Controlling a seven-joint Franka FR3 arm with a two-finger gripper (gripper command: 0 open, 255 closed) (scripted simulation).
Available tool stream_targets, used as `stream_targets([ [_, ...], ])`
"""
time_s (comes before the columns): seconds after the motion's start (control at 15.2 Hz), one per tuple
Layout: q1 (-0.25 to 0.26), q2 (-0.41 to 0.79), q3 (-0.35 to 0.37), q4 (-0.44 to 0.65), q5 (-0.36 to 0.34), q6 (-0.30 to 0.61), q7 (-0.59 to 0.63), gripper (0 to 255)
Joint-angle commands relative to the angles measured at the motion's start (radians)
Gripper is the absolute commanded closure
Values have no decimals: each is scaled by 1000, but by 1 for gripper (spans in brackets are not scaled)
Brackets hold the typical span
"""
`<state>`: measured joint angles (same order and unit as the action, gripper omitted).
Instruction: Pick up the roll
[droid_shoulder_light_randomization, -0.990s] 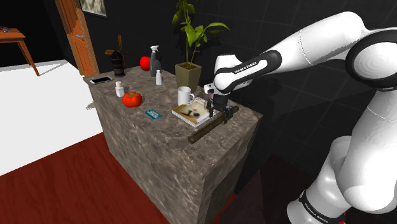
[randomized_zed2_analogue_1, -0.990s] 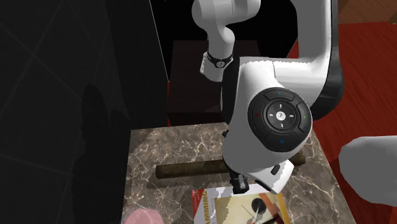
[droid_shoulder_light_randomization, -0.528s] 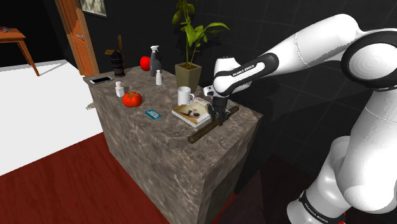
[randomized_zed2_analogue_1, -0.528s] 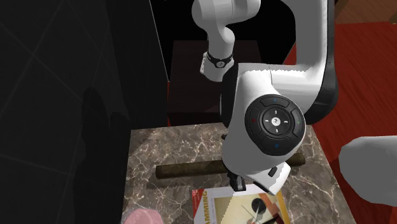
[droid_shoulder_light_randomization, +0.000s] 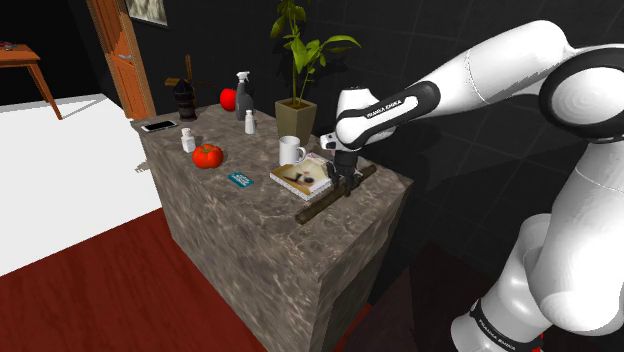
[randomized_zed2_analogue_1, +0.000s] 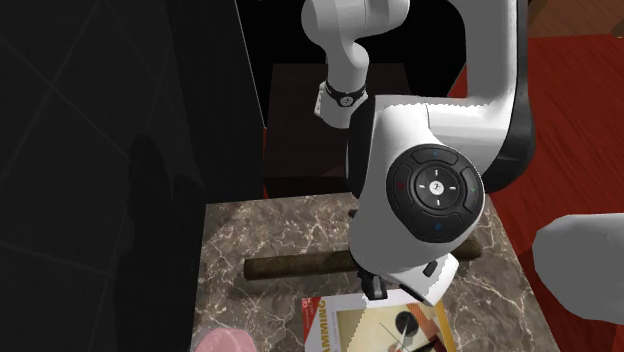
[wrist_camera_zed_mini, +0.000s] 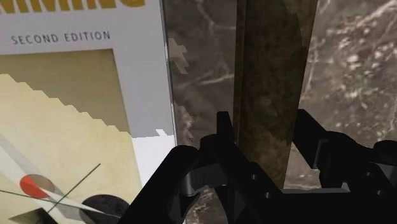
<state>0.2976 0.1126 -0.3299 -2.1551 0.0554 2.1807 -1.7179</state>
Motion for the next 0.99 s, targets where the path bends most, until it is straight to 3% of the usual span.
stream_targets([
  [0.0, 1, -13, 0, 8, -6, -21, 5, 255],
  [0.92, 5, -90, -1, 91, -37, -176, 29, 255],
])
